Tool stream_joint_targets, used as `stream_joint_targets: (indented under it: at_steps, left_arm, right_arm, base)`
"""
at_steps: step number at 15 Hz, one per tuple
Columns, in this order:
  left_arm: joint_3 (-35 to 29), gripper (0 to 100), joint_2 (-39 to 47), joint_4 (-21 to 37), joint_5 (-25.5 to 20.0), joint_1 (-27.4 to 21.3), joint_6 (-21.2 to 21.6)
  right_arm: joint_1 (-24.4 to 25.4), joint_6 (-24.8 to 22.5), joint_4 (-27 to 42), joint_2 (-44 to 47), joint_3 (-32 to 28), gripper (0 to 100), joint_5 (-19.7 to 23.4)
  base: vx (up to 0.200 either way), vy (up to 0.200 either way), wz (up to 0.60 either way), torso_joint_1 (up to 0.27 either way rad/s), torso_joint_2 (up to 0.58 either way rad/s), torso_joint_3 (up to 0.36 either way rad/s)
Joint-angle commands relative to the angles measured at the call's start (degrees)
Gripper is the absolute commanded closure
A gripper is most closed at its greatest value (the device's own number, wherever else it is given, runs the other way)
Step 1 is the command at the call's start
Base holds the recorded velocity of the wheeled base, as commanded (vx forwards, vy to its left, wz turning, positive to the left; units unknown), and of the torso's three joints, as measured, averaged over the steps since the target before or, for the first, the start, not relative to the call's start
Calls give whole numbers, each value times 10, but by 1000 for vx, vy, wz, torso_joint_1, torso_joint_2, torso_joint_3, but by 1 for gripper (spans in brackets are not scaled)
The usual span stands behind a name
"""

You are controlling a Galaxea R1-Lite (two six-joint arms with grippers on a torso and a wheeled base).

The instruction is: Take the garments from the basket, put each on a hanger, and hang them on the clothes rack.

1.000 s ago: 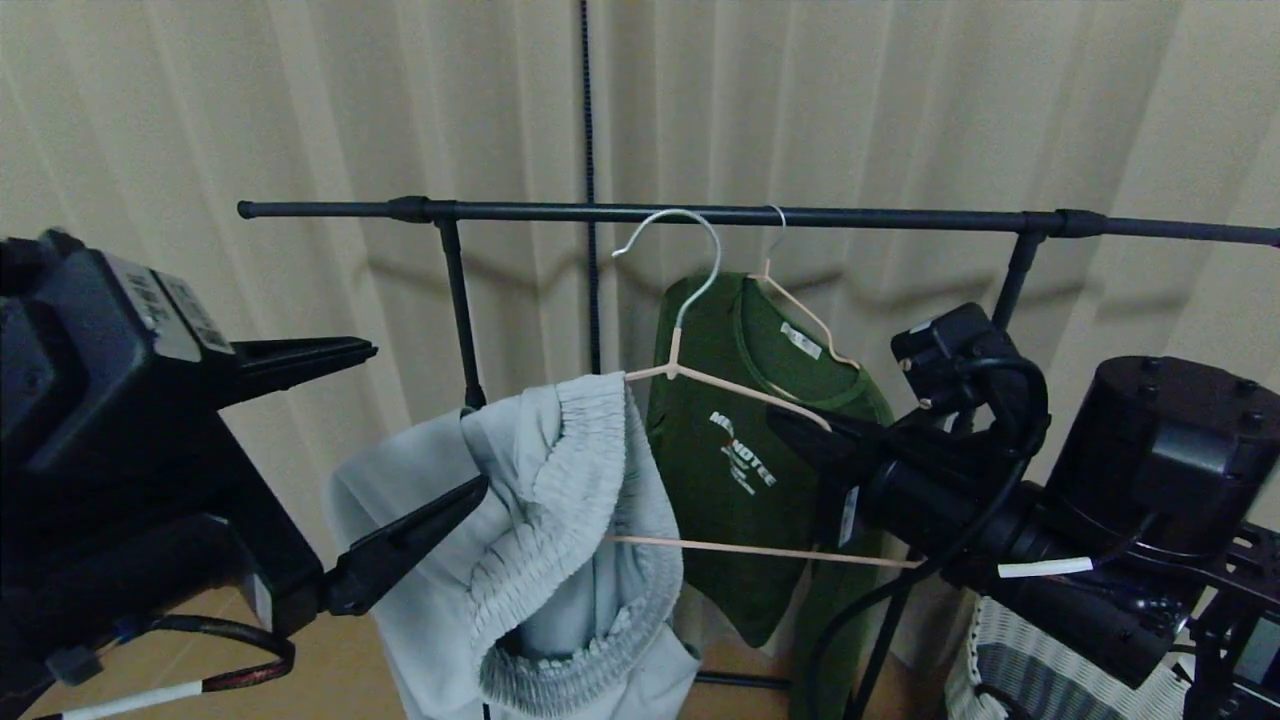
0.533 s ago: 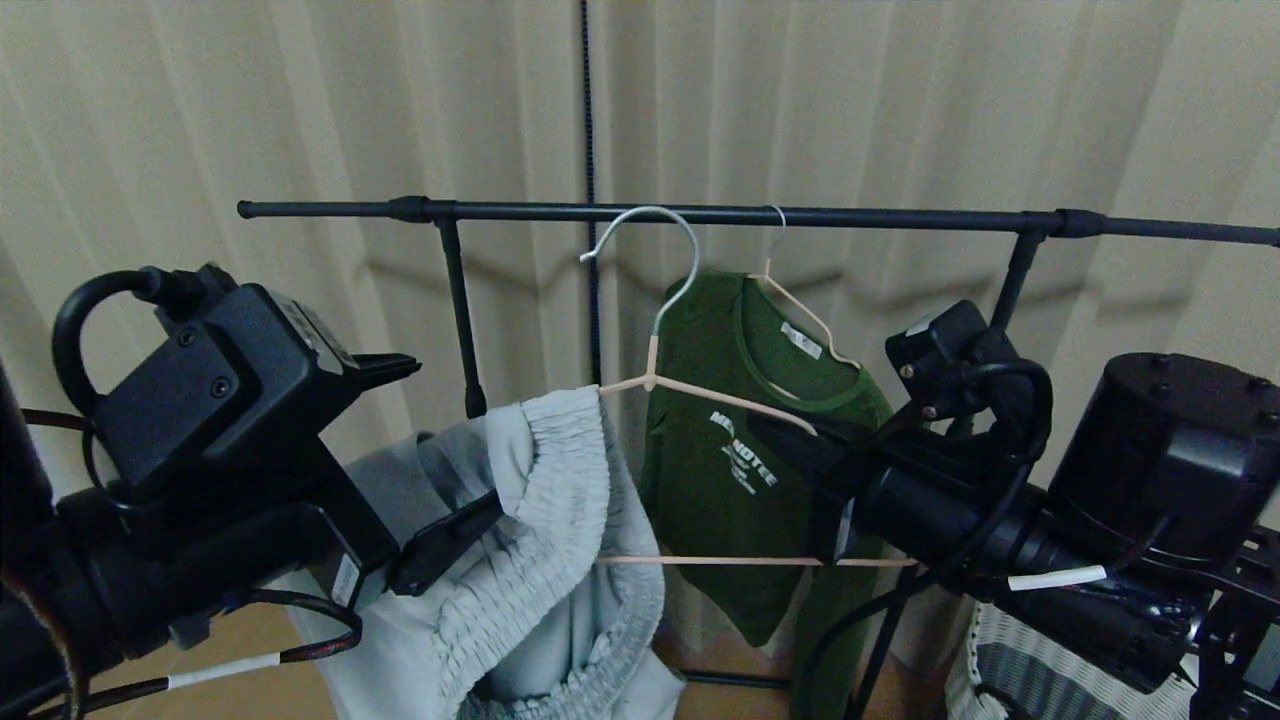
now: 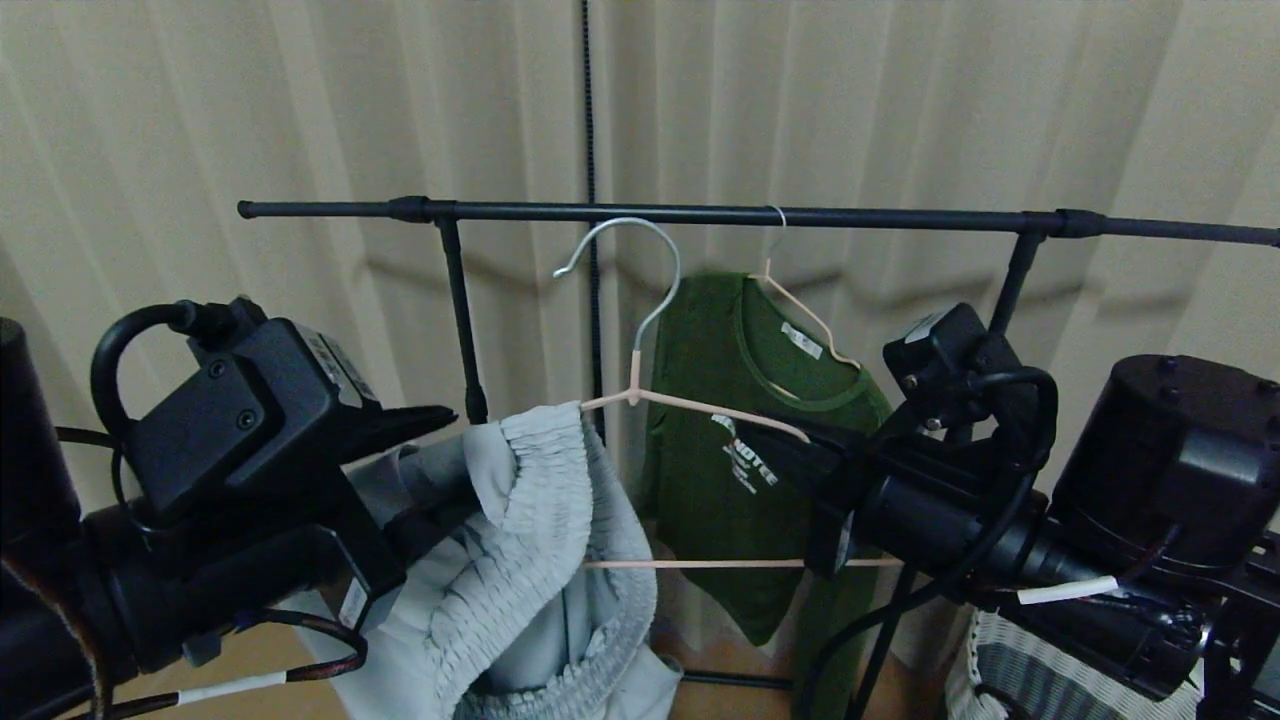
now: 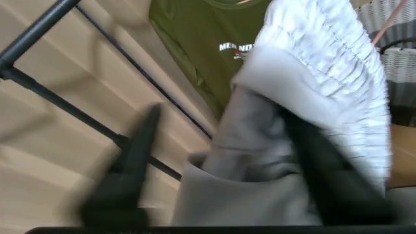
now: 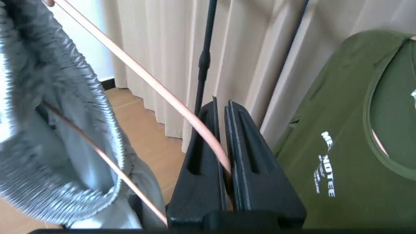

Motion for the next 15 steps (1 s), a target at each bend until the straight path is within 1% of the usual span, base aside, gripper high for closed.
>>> stream_joint_targets:
  at_steps: [1, 2, 3, 6, 9, 10, 12, 13, 14, 15]
  left_arm:
    - [3, 100, 1, 0, 0, 4, 0]
    - [6, 100, 1, 0, 0, 5, -1]
    - [9, 100, 0, -1, 0, 5, -1]
    - [19, 100, 0, -15, 0, 12, -2]
    - [39, 100, 1, -55, 1, 29, -4]
    - [44, 100, 1, -66, 2, 34, -2]
    - [45, 100, 3, -69, 14, 52, -5]
    - [45, 100, 4, -69, 29, 65, -6]
    - [44, 100, 8, -70, 70, 83, -17]
    - [42, 100, 12, -70, 85, 84, -31]
  right_arm:
    - [0, 0, 0, -5, 1, 100, 10]
    - [0, 0, -1, -9, 2, 100, 31]
    - [0, 0, -1, -11, 2, 100, 37]
    - [0, 0, -1, -12, 2, 100, 37]
    - [-3, -9, 1, -20, 8, 100, 36]
    - [-4, -14, 0, -19, 10, 0, 34]
    - [-29, -18, -8, -22, 10, 0, 33]
    - [-40, -22, -23, -25, 12, 0, 33]
    - [-57, -25, -58, -27, 21, 0, 33]
    - [-61, -26, -71, -29, 28, 0, 34]
  base:
    - [0, 0, 0, 0, 0, 0]
    - [0, 0, 0, 0, 0, 0]
    - [0, 0, 0, 0, 0, 0]
    - [0, 0, 0, 0, 0, 0]
    - [0, 0, 0, 0, 0, 0]
    - [0, 0, 0, 0, 0, 0]
    - [0, 0, 0, 0, 0, 0]
    - [0, 0, 0, 0, 0, 0]
    - [0, 0, 0, 0, 0, 0]
    - [0, 0, 0, 0, 0, 0]
